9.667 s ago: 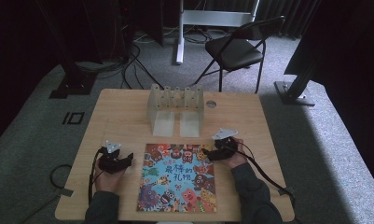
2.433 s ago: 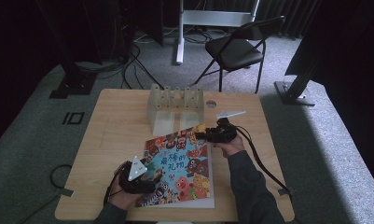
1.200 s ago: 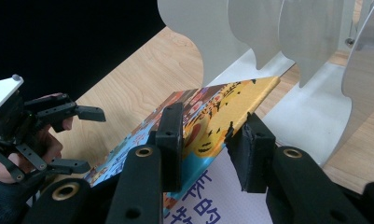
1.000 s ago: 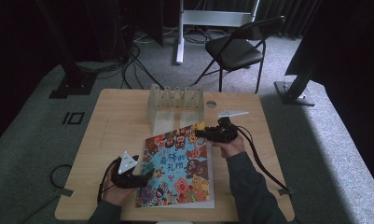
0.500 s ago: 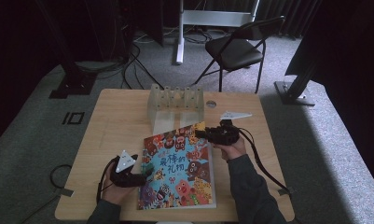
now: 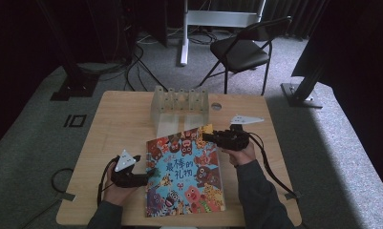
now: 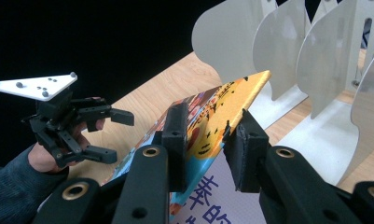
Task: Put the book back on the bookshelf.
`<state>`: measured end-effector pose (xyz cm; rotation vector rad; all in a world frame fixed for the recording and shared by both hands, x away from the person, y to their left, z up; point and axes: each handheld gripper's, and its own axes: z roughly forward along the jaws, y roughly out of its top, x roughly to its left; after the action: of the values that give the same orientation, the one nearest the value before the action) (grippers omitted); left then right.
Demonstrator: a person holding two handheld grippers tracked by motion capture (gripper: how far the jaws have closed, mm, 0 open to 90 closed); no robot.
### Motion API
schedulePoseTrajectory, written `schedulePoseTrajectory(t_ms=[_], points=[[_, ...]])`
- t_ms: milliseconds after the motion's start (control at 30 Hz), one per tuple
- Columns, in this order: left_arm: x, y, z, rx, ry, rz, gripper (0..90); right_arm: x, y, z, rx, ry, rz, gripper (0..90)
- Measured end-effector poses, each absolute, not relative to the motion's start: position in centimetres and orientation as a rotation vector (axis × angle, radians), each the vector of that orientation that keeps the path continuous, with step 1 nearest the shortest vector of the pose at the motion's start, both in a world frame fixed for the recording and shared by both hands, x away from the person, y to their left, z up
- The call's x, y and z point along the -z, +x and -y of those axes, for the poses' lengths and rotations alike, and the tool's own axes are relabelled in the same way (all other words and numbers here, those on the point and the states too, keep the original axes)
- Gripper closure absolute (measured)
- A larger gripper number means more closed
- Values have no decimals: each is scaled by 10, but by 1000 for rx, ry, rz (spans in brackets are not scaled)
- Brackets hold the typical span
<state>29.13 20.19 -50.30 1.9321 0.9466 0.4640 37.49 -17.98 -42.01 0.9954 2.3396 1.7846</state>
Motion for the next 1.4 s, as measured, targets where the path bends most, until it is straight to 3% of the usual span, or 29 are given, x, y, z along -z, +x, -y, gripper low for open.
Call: schedulePoseTrajectory(t_ms=[1033, 1400], points=[[497, 317, -216, -311, 1842, -896, 185, 399, 349, 189, -1884, 820, -2271, 749], [500, 325, -217, -193, 1830, -817, 153, 398, 347, 192, -1904, 788, -2266, 751]])
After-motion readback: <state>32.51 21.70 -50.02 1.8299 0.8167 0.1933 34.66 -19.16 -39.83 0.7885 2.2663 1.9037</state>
